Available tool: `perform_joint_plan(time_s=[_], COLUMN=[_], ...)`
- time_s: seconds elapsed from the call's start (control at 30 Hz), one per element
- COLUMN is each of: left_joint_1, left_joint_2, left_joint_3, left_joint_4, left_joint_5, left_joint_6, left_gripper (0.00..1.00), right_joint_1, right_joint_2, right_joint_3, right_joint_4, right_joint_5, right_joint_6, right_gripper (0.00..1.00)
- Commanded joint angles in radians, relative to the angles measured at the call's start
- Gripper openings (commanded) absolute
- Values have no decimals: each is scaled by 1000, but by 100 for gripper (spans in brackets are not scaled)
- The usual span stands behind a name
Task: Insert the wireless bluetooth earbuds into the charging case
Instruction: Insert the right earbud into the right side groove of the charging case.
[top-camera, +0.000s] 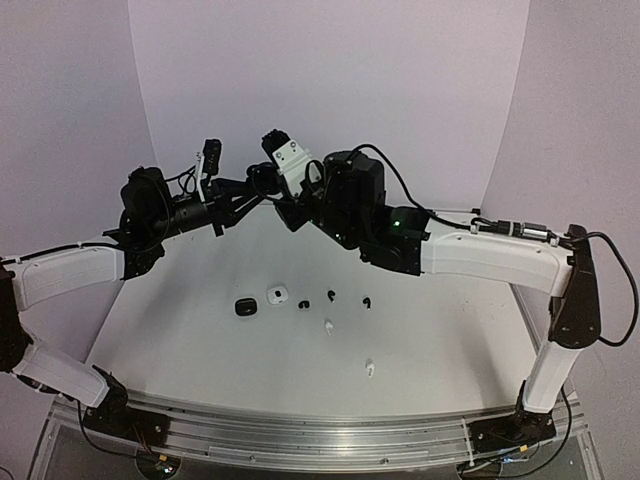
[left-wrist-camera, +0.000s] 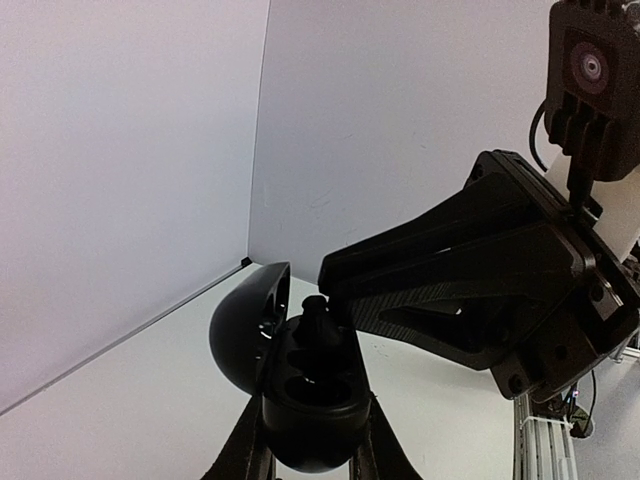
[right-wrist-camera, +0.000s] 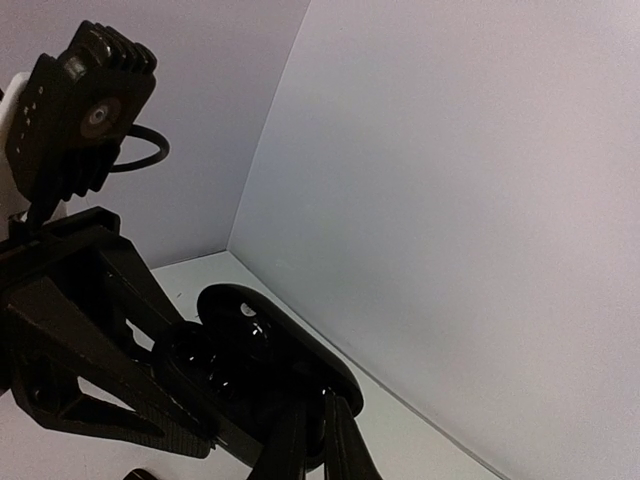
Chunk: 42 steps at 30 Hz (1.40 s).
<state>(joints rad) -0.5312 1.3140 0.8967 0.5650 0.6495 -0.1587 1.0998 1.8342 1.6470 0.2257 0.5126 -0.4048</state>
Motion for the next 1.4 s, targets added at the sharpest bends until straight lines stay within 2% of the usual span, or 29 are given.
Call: perform_joint_plan(time_s=[0.0,0.33,0.7,1.17,1.37], left_joint_1=[-4,-4,-4,-4,-4], left_joint_2=[-22,-25,-24,-25,-28], left_joint_3=[56,54,51,54,53], left_joint_4=[62,63,49,41,42], left_joint_5=[-5,-2,9,22,19], left_joint_6=[6,12,6,-14,-18], left_gripper=[0,0,0,0,0], right_joint_1=[0,0,1,-1,-2], right_joint_2=[-27,-45,-70,-91,-99], right_joint_3=[-14,-29,-23,-33,-26], right_joint_4=[1,1,1,-7,-29], right_joint_5=[-38,-28,-46,-65,-62], right_joint_6=[-13,-28,-41,-44,-43], right_gripper=[8,12,26,26,33])
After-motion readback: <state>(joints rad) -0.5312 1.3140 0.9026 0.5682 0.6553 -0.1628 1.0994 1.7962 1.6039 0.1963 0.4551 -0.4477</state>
